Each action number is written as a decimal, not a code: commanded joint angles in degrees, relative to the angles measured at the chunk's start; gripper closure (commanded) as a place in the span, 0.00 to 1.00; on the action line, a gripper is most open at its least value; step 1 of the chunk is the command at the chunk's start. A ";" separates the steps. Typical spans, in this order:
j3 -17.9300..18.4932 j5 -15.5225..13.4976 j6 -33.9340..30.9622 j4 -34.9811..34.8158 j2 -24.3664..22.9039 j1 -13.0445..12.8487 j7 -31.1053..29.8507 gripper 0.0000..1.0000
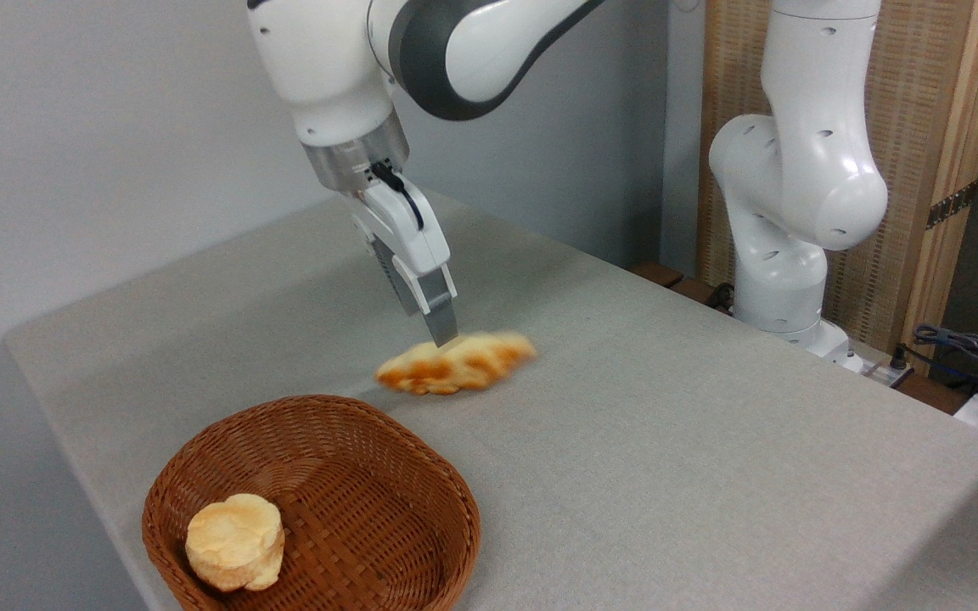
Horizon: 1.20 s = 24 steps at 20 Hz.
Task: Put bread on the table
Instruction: 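Open the gripper and raise it away from the roll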
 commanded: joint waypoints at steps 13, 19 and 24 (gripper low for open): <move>2.84 4.48 1.84 8.58 -1.69 0.39 -3.71 0.00; 3.99 2.90 1.92 8.58 -1.34 0.39 -3.62 0.00; 5.49 2.19 1.92 8.67 -1.34 0.39 -3.71 0.00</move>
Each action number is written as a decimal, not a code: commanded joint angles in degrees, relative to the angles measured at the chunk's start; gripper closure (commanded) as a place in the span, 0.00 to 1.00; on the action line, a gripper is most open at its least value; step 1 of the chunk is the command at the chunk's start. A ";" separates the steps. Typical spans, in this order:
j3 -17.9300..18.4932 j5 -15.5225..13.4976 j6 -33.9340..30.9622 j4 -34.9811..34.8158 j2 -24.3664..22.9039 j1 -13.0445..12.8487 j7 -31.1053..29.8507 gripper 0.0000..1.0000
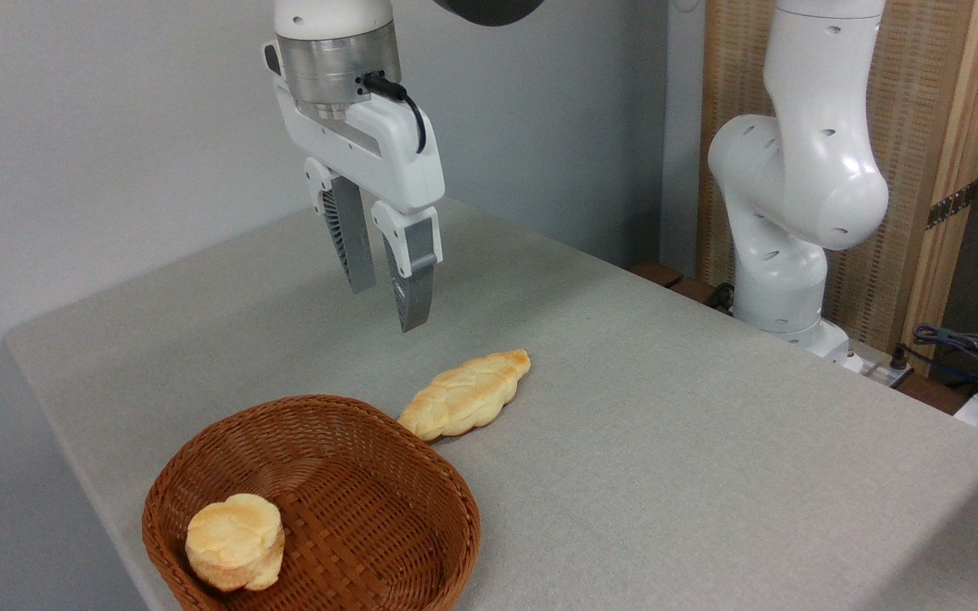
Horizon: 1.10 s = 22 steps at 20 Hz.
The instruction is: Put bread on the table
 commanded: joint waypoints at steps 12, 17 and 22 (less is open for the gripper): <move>-6.72 -1.49 0.42 0.60 0.11 8.14 -0.79 0.00; -7.89 -1.49 0.42 0.52 0.11 9.13 -0.79 0.00; -8.24 -1.49 0.41 0.52 0.29 8.95 -0.88 0.00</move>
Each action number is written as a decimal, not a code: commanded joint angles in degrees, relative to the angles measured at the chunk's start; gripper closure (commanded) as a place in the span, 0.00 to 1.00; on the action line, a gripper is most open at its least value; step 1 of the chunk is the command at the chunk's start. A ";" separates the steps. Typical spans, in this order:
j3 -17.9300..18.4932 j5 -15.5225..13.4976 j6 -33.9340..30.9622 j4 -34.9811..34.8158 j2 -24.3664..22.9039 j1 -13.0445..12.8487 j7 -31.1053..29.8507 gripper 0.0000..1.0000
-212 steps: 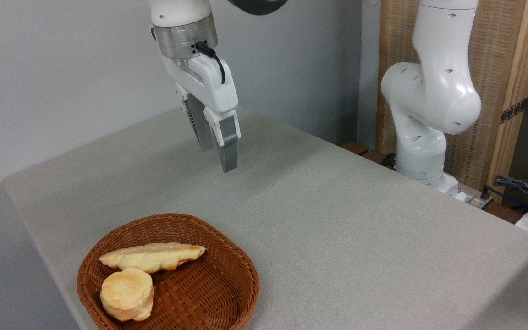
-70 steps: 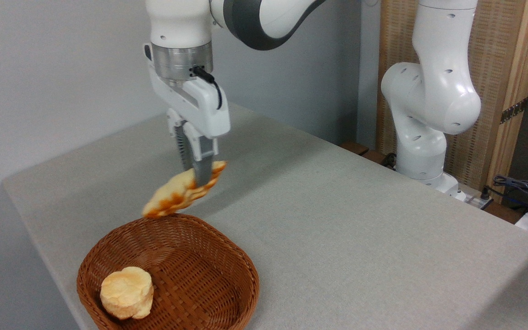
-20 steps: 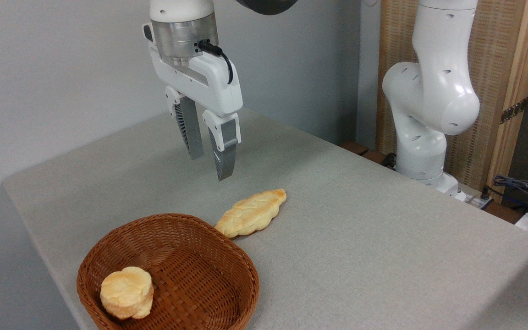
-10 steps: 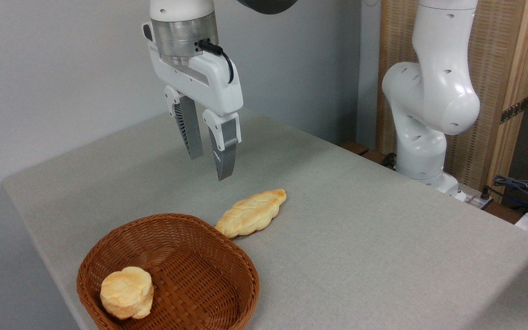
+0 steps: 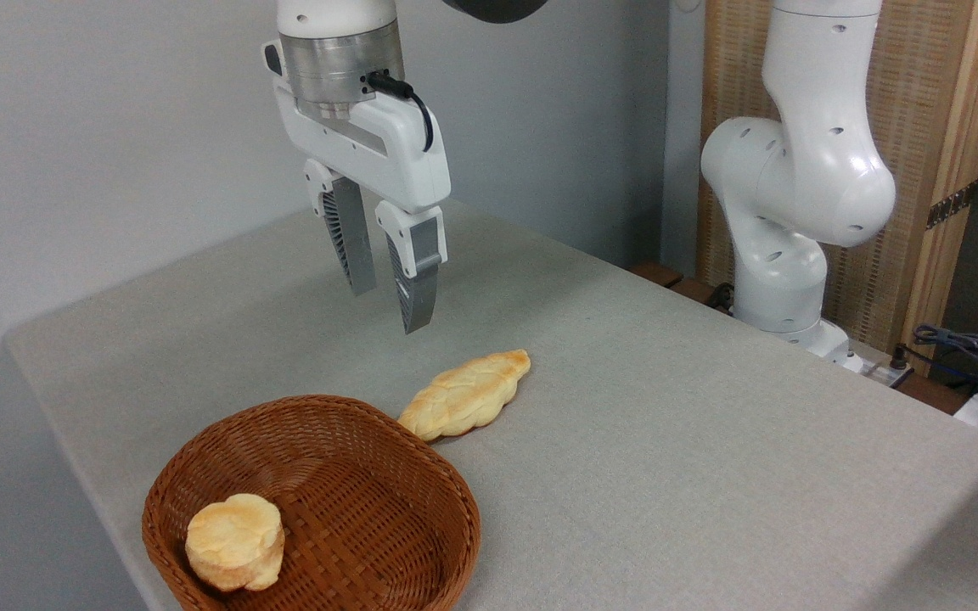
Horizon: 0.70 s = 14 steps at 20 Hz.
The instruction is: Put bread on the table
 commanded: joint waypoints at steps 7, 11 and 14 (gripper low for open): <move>-0.65 -0.91 -0.29 0.38 -0.05 0.38 -0.99 0.00; -1.44 -0.91 -0.29 0.38 0.03 0.38 -2.22 0.00; -1.44 -0.91 -0.21 0.38 0.12 0.38 -2.14 0.00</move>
